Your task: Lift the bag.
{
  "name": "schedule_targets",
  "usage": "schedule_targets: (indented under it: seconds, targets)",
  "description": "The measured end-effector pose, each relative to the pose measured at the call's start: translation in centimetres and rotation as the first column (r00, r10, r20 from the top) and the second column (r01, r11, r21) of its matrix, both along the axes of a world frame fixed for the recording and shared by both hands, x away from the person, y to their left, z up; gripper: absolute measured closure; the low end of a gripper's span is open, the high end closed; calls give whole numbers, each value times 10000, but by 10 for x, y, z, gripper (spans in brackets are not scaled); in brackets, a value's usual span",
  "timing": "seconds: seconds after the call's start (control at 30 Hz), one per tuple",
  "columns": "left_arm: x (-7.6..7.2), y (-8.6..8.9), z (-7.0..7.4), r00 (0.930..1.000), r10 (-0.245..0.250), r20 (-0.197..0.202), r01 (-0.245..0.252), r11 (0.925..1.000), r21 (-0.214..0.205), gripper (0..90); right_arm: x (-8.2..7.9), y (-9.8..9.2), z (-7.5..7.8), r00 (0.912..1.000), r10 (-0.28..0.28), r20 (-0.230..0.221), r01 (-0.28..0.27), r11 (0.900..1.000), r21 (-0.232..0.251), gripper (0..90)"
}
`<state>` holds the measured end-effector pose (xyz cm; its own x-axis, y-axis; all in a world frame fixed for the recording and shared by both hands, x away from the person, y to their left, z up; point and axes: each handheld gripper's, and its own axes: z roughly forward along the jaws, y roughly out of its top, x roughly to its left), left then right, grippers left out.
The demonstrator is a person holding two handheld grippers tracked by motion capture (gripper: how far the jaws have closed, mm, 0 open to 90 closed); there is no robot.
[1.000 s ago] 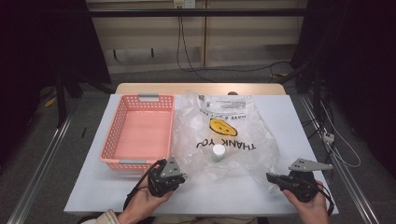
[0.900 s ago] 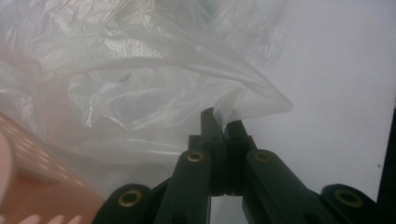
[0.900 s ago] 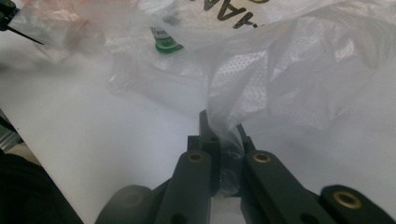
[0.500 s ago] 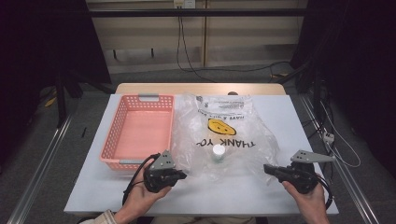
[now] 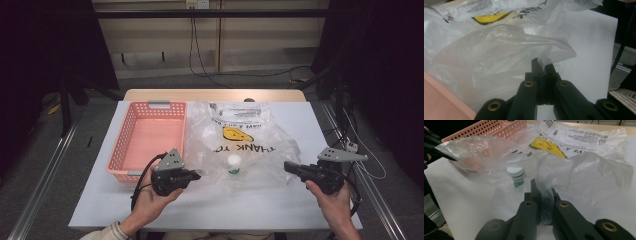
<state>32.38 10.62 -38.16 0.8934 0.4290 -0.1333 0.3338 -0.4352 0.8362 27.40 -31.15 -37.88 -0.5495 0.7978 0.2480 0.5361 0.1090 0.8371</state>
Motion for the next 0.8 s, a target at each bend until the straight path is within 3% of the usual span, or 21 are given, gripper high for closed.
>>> schedule_targets:
  seconds: [0.33, 0.8]
  targets:
    - [15, 6, 24, 9990, 297, 334, -277, 9979, -582, 900, 20, 2, 17, 9989, 78, 464, -88, 9997, 207, 900]
    - [28, 7, 39, 9968, 543, 588, -482, 9939, -993, 900, 39, 8, 34, 9950, 119, 988, -162, 9990, 422, 900]
